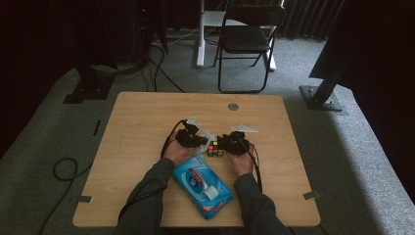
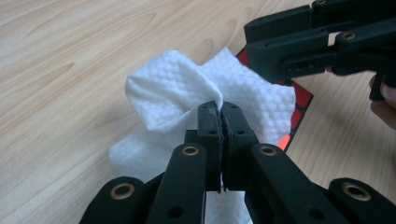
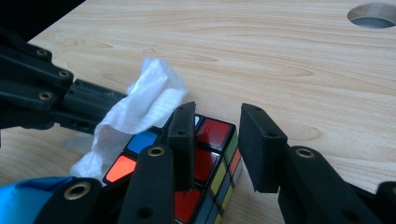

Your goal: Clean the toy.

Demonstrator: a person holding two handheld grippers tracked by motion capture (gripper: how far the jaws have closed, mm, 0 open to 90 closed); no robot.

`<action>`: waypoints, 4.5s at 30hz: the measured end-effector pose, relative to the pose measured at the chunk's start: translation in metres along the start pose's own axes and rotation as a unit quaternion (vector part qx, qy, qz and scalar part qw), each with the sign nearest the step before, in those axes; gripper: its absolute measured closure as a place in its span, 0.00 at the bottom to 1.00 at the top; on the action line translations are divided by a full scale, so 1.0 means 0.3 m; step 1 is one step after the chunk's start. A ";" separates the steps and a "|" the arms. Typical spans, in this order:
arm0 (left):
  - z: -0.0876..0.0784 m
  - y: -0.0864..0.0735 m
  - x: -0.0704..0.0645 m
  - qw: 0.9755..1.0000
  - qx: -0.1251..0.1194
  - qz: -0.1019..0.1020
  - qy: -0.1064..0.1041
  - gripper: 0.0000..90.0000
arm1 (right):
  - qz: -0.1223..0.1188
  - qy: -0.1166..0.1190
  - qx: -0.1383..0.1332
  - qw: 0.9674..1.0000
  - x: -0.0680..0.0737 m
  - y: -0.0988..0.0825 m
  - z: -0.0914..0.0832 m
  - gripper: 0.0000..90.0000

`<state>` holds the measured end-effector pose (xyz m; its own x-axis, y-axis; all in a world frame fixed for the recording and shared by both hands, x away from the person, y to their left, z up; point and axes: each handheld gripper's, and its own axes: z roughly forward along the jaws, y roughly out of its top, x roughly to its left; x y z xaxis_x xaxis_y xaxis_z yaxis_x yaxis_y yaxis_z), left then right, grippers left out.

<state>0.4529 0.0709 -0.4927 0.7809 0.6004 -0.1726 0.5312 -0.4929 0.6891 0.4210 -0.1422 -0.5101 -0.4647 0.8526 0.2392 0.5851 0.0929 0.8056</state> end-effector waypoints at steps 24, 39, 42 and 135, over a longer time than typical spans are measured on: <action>0.080 -0.023 0.000 0.996 0.081 0.025 0.033 0.98 | 0.005 -0.001 -0.003 1.000 0.003 -0.004 -0.001 0.76; 0.050 -0.034 -0.029 0.995 0.089 0.032 0.011 0.98 | 0.009 0.000 -0.007 1.000 0.001 -0.007 0.000 0.76; 0.061 -0.029 -0.020 0.995 0.098 0.033 0.009 0.98 | 0.012 0.001 -0.010 1.000 0.000 -0.009 0.000 0.76; -0.086 -0.097 0.059 0.996 -0.010 -0.032 0.077 0.76 | 0.001 0.035 0.036 0.999 0.078 0.024 0.037 0.78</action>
<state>0.4428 0.1122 -0.4976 0.6852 0.7202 -0.1087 0.5713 -0.4388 0.6936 0.4216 -0.1158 -0.5046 -0.5067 0.8152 0.2807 0.6322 0.1299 0.7638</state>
